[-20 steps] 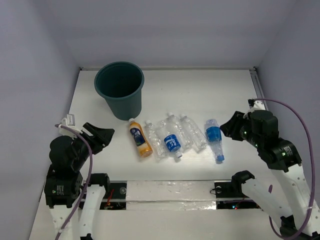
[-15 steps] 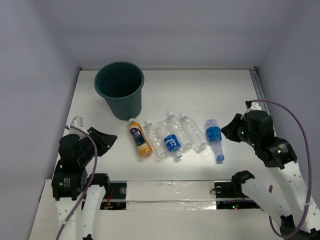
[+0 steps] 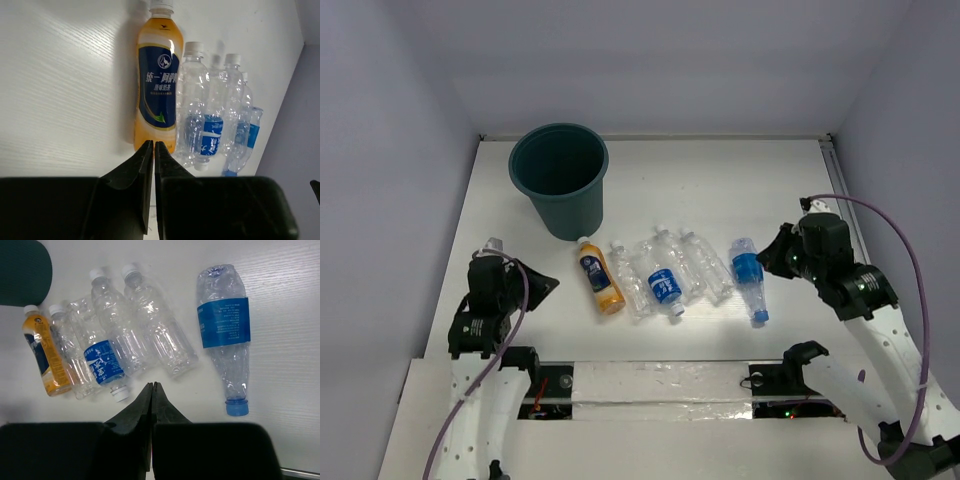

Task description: Put the plastic bottles in the bin

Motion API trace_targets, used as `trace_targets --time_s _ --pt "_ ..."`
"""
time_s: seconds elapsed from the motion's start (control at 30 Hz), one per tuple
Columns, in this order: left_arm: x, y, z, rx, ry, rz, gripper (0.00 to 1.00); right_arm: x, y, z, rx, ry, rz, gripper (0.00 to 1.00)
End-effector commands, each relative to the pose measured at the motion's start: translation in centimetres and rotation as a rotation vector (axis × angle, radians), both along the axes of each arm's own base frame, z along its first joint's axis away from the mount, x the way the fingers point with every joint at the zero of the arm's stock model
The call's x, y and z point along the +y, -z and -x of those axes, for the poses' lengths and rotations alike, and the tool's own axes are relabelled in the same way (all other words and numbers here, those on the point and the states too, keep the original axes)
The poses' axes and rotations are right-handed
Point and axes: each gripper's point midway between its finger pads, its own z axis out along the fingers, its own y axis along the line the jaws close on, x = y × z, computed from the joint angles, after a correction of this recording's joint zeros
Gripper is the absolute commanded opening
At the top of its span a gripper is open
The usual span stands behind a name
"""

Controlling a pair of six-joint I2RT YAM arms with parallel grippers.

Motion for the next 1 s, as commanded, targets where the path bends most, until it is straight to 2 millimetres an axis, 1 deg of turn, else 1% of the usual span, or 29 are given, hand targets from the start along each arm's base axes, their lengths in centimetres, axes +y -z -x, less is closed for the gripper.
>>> trace_targets --time_s 0.0,0.03,0.07,0.1,0.13,0.17,0.2,0.23,0.27,0.3,0.33,0.37,0.4,0.43,0.47,0.5,0.53,0.57,0.6,0.63,0.7,0.73,0.8,0.83,0.87,0.93,0.97 --pt "0.5 0.7 -1.9 -0.025 -0.013 -0.034 0.04 0.7 -1.0 -1.2 -0.06 -0.029 -0.02 0.0" --pt "0.1 1.7 -1.8 -0.006 0.003 -0.035 0.15 0.8 -0.9 -1.3 -0.056 -0.033 -0.015 0.03" --pt "-0.1 1.7 -2.2 -0.016 -0.002 -0.027 0.19 0.9 -0.9 -1.4 -0.054 -0.036 -0.017 0.05" --pt "-0.4 2.1 -2.3 -0.009 -0.001 -0.026 0.25 1.0 -0.9 -1.6 -0.059 -0.042 -0.017 0.09" --pt "-0.6 3.1 -2.4 0.017 -0.004 -0.029 0.37 1.2 -0.7 -1.8 -0.051 -0.048 -0.015 0.23" --pt "-1.8 3.1 -2.7 0.0 0.035 -0.025 0.43 1.2 -0.6 -1.9 -0.048 -0.05 -0.01 0.3" --pt "-2.3 3.4 -2.9 0.017 0.027 -0.013 0.49 1.3 -0.6 -2.2 -0.048 -0.051 -0.009 0.38" --pt "-2.3 4.1 -3.4 0.039 0.005 -0.045 0.59 1.3 -0.4 -2.4 -0.04 -0.053 -0.004 0.52" --pt "-3.6 3.8 -3.6 0.022 0.038 -0.048 0.64 1.8 -0.4 -2.3 -0.035 -0.077 -0.016 0.57" --pt "-3.7 4.1 -3.9 0.034 0.017 -0.051 0.68 1.8 -0.5 -2.4 -0.037 -0.081 -0.014 0.6" --pt "-3.6 4.7 -4.4 0.062 0.0 -0.066 0.71 1.8 -0.7 -2.6 -0.043 -0.081 -0.011 0.63" --pt "-4.1 4.4 -5.0 0.04 0.008 -0.058 0.73 1.8 -0.8 -2.7 -0.044 -0.076 -0.007 0.68" --pt "-4.2 4.5 -5.3 0.04 0.009 -0.058 0.74 1.7 -0.8 -2.8 -0.048 -0.077 0.001 0.69" --pt "-4.3 5.1 -5.6 0.059 0.011 -0.068 0.75 1.6 -0.8 -2.8 -0.047 -0.077 0.006 0.7" --pt "-3.9 5.0 -6.3 0.042 -0.008 -0.087 0.76 1.4 -0.6 -2.9 -0.043 -0.068 0.009 0.72" --pt "-3.9 5.4 -6.5 0.051 -0.008 -0.099 0.77 1.3 -0.2 -2.9 -0.034 -0.067 0.015 0.72" --pt "-4.1 6.1 -6.7 0.075 0.007 -0.124 0.77 0.9 0.1 -3.1 -0.03 -0.048 0.031 0.74" --pt "-4.4 6.4 -6.8 0.081 0.018 -0.133 0.78 0.6 0.7 -3.1 -0.016 -0.036 0.038 0.75" --pt "-4.4 6.4 -7.2 0.08 0.014 -0.14 0.78 0.3 0.9 -3.1 -0.012 -0.021 0.041 0.77" --pt "-4.6 6.9 -7.4 0.094 0.021 -0.155 0.78 -0.1 1.1 -3.2 -0.012 -0.007 0.047 0.78" --pt "-5.0 6.6 -8.0 0.078 0.022 -0.158 0.79 -1.9 1.3 -3.7 -0.023 0.051 0.082 0.82" --pt "-4.9 6.9 -8.2 0.086 0.017 -0.166 0.79 -2.5 1.4 -3.9 -0.026 0.063 0.089 0.86" --pt "-5.1 6.9 -8.8 0.07 0.013 -0.162 0.8 -2.9 2.3 -4.1 0.004 0.051 0.093 0.88" --pt "-5.0 7.4 -9.0 0.085 0.011 -0.174 0.8 -3.5 2.9 -4.5 0.022 0.069 0.093 0.89" --pt "-5.2 7.1 -9.5 0.071 0.009 -0.169 0.81 -3.3 3.8 -4.7 0.054 0.054 0.086 0.9" --pt "-5.7 7.2 -9.8 0.069 0.018 -0.169 0.82 -2.9 4.7 -5.2 0.065 0.038 0.081 0.92" --pt "-5.8 6.9 -10.3 0.055 0.015 -0.168 0.82 -2.7 5.1 -5.5 0.081 0.032 0.073 0.93"
